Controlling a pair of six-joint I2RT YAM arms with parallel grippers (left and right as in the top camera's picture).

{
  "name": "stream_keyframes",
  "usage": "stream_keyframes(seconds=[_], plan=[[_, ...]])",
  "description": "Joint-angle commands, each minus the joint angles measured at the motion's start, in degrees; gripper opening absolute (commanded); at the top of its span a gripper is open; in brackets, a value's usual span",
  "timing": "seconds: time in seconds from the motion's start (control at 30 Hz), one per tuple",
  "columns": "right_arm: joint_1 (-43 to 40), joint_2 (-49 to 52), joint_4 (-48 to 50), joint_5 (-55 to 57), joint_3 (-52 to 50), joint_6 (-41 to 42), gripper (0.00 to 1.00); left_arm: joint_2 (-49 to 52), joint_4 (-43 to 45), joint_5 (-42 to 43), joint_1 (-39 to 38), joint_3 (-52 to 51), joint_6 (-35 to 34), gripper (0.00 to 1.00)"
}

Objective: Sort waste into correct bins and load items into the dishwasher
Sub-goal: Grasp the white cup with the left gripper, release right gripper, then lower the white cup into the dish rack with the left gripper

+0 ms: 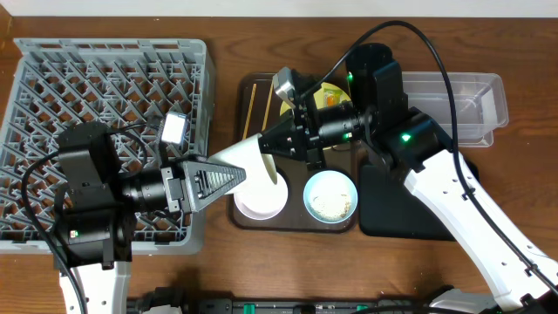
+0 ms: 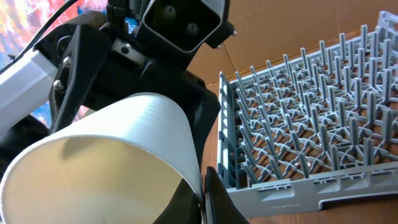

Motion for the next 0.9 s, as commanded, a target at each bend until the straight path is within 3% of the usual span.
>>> stream_keyframes(seconds=[0.0,0.1,0.3,0.57,0.7,0.87], plan=[[0.2,0.6,1.0,2.3,0.3,2.0,0.01,-0.7,0.0,1.2,-0.3,0.9,-0.3,0.8],[0.2,0.6,1.1,2.3,0.3,2.0,0.01,-0.7,0.1,1.2,-0.3,0.9,-0.3,0.78],[0.2,0.6,1.0,2.3,0.3,2.0,0.01,-0.7,0.1,1.2,-0.3,0.9,-0.3,0.61],[0.2,0.6,-0.2,2.0,0.3,3.7,0.03,-0.7,1.7,0.8,-0.3,0.9,-0.5,0.6],[-0.5,0.5,-2.8,2.1,0.3,3.1,0.32,-0.7,5.6,0.7,-0.3,0.9,-2.1,0.6],[-5.4,-1.2,-8.5,3.5,0.3,0.7,0.51,-0.7,9.6,-1.3,0.1,0.9,-3.5,0.6]])
